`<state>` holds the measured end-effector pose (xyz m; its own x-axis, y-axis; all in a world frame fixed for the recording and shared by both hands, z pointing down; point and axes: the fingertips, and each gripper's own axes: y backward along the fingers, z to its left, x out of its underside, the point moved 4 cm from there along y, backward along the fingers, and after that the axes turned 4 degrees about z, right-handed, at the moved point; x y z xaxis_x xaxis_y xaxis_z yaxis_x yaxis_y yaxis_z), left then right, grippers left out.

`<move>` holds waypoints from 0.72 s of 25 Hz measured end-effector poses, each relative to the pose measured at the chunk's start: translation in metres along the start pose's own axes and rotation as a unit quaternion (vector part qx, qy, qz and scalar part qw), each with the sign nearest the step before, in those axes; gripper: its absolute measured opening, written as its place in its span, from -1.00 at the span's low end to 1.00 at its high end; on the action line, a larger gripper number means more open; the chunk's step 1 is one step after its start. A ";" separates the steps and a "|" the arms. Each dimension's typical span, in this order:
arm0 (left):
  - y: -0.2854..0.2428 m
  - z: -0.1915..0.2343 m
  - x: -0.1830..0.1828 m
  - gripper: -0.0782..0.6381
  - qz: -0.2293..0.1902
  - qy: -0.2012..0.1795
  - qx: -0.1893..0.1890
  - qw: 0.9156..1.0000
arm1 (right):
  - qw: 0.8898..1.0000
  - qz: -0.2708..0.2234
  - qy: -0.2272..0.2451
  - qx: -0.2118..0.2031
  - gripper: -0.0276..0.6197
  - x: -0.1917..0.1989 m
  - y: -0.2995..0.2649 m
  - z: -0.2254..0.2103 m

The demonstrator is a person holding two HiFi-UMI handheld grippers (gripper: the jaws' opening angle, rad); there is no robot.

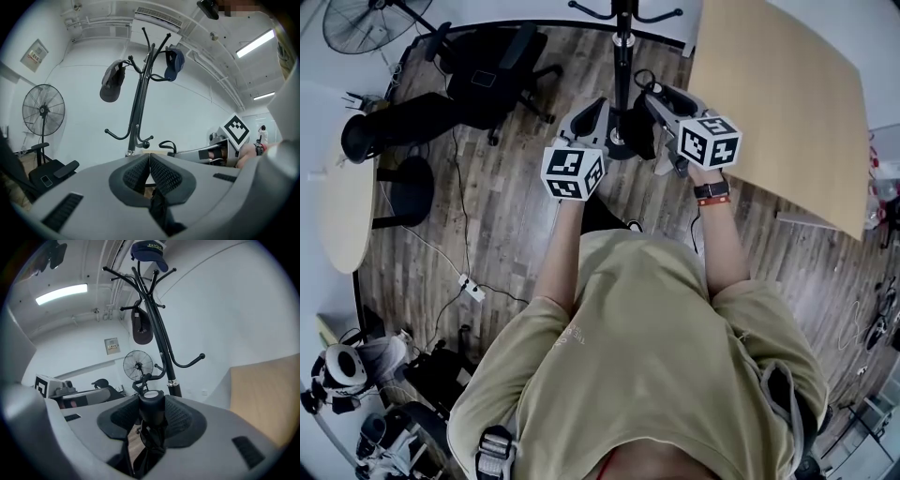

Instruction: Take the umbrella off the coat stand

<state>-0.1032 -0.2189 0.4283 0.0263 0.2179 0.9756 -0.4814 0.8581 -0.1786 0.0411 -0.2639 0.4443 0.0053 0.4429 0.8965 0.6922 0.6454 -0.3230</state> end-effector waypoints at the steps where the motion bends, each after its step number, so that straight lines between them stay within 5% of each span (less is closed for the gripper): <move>1: 0.001 -0.002 -0.001 -0.71 0.001 -0.001 -0.002 1.000 | 1.000 -0.002 0.002 0.009 -0.35 0.000 0.003 -0.001; 18: 0.006 -0.018 -0.017 -0.71 0.014 -0.015 -0.063 0.998 | 0.996 -0.039 -0.012 0.074 -0.35 -0.010 0.042 0.001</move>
<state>-0.0903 -0.2089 0.4080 -0.0134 0.2304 0.9730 -0.3670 0.9040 -0.2192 0.0696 -0.2408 0.4220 -0.0632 0.4013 0.9138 0.5763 0.7622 -0.2949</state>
